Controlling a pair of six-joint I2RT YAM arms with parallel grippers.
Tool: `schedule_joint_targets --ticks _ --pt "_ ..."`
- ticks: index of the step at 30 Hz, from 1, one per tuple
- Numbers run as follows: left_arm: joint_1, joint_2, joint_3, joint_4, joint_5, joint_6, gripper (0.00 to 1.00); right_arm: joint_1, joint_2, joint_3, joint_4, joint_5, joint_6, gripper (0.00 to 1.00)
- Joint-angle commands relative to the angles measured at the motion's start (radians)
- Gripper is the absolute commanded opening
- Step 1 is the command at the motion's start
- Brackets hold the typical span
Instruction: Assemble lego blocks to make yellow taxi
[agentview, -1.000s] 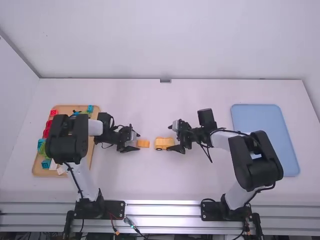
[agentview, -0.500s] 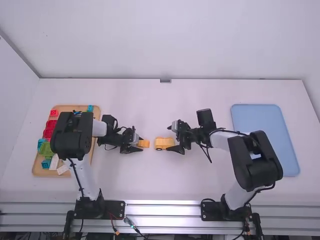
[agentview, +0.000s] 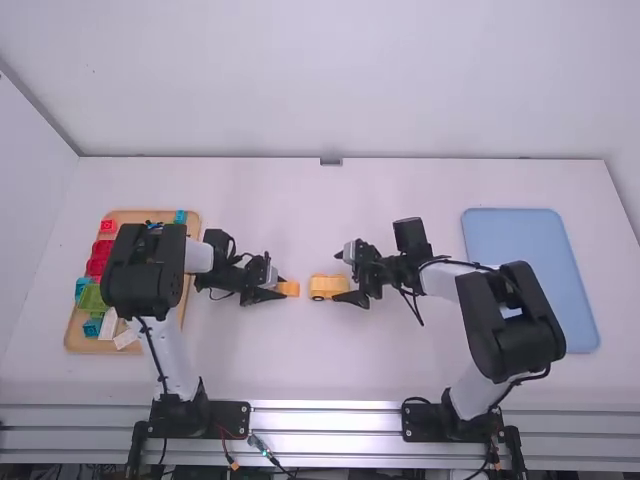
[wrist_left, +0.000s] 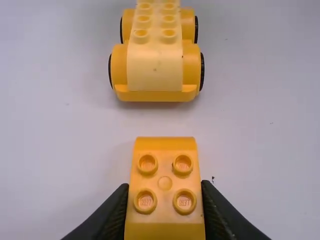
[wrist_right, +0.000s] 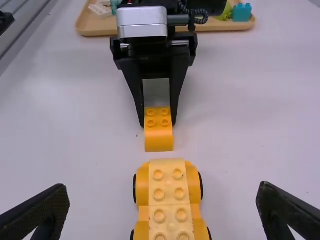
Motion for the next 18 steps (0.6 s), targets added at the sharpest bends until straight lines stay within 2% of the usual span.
schedule_joint_targets --ticks 1,7,9,14,18 --pt "-0.002 0.01 0.01 -0.003 0.027 0.015 0.34 -0.003 -0.026 -0.01 -0.006 -0.011 0.004 0.99" --pt "-0.003 -0.001 0.011 -0.009 0.026 0.014 0.3 -0.003 -0.026 -0.021 -0.035 0.065 -0.001 0.99" --pt "-0.002 -0.008 0.011 -0.007 0.026 0.015 0.25 -0.003 -0.024 -0.041 -0.011 0.08 0.0 0.99" --pt "-0.005 -0.02 0.011 -0.006 0.027 0.014 0.21 -0.003 0.051 -0.113 0.209 0.073 0.046 0.99" --pt "-0.008 -0.02 0.011 -0.006 0.026 0.011 0.2 -0.003 0.129 -0.126 0.36 0.082 0.118 0.99"
